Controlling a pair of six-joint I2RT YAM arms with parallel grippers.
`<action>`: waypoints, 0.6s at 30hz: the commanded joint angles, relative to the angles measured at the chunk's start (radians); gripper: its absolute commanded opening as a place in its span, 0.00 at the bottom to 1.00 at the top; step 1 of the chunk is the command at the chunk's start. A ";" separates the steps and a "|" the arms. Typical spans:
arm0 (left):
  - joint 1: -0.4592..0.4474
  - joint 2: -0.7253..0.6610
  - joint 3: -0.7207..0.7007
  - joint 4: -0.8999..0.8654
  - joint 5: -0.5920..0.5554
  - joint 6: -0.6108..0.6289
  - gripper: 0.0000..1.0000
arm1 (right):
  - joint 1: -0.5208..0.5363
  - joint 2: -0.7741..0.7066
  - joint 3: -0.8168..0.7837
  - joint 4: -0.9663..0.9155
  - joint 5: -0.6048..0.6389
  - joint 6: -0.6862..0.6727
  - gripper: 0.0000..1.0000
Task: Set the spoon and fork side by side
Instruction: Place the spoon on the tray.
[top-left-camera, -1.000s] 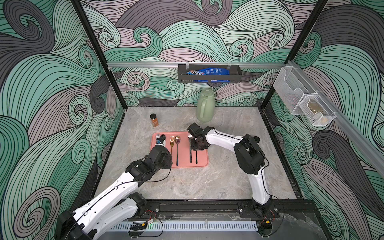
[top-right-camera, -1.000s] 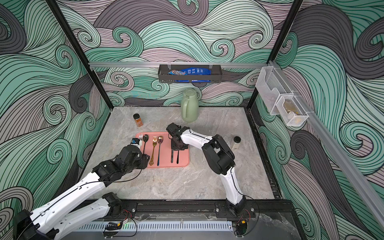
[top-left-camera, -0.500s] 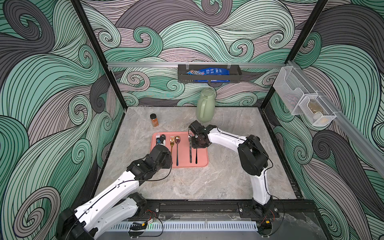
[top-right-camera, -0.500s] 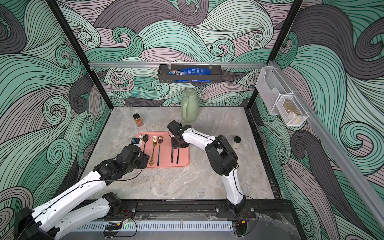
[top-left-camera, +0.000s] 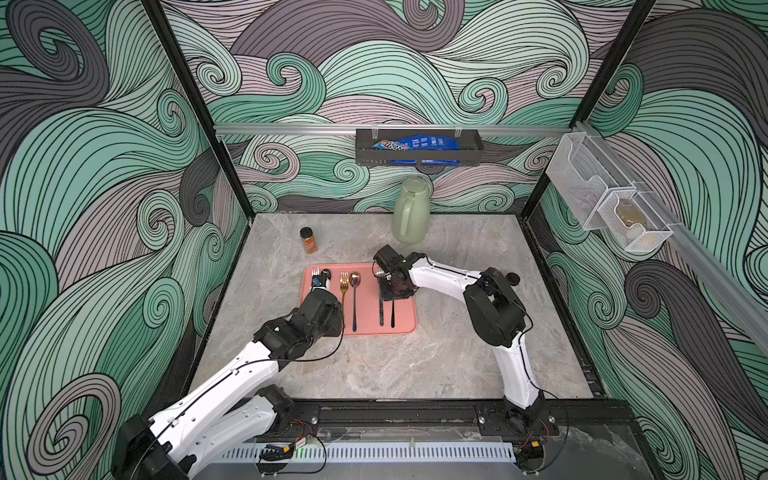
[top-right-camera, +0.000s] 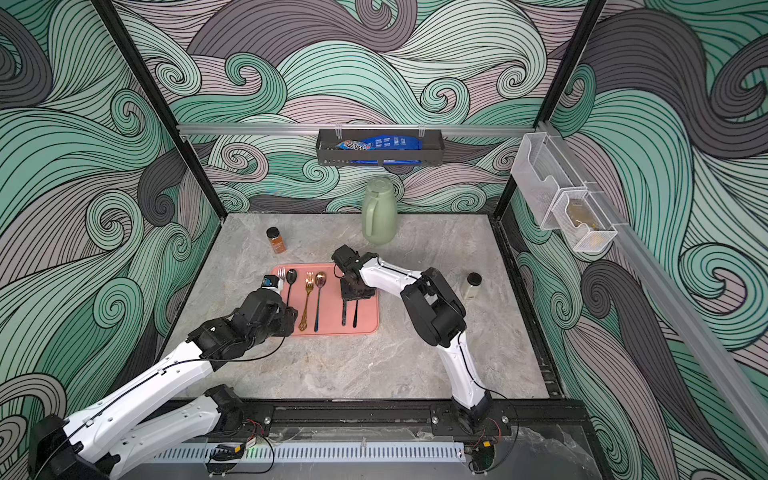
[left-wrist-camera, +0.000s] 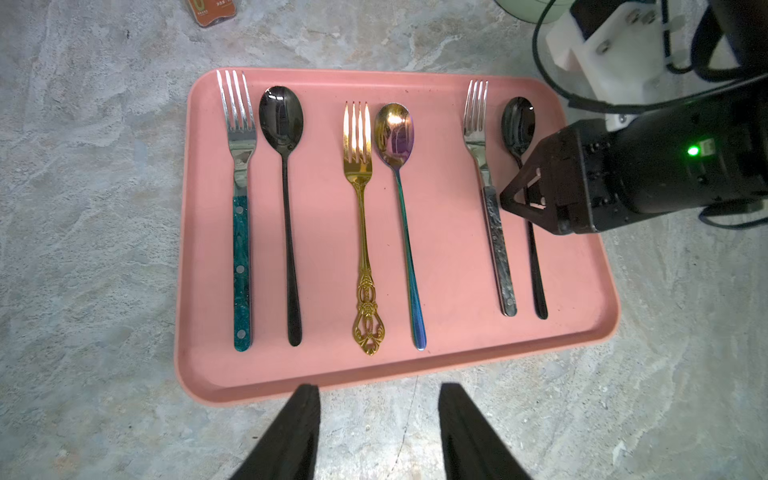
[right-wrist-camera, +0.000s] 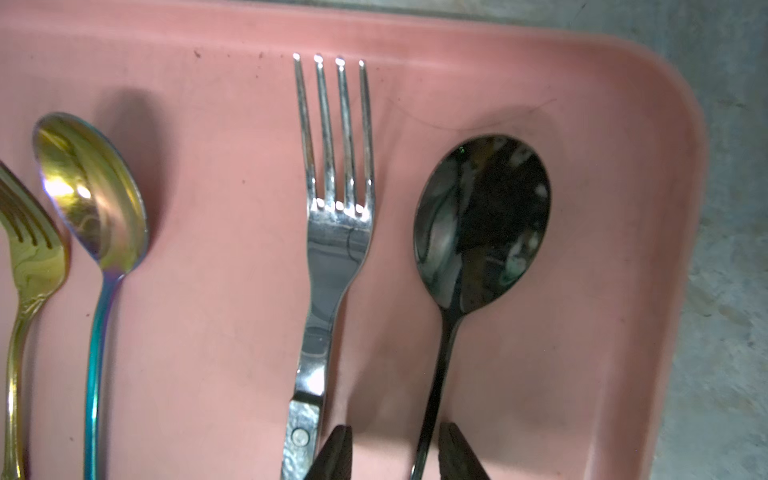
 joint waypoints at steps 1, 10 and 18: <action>0.007 0.002 0.026 -0.015 -0.021 0.013 0.50 | 0.001 0.029 0.022 -0.015 0.010 -0.013 0.34; 0.007 -0.003 0.032 -0.025 -0.026 0.015 0.50 | 0.002 0.037 0.019 -0.035 0.050 -0.019 0.23; 0.007 -0.020 0.040 -0.056 -0.024 0.014 0.51 | 0.007 0.034 -0.013 -0.011 0.058 -0.036 0.17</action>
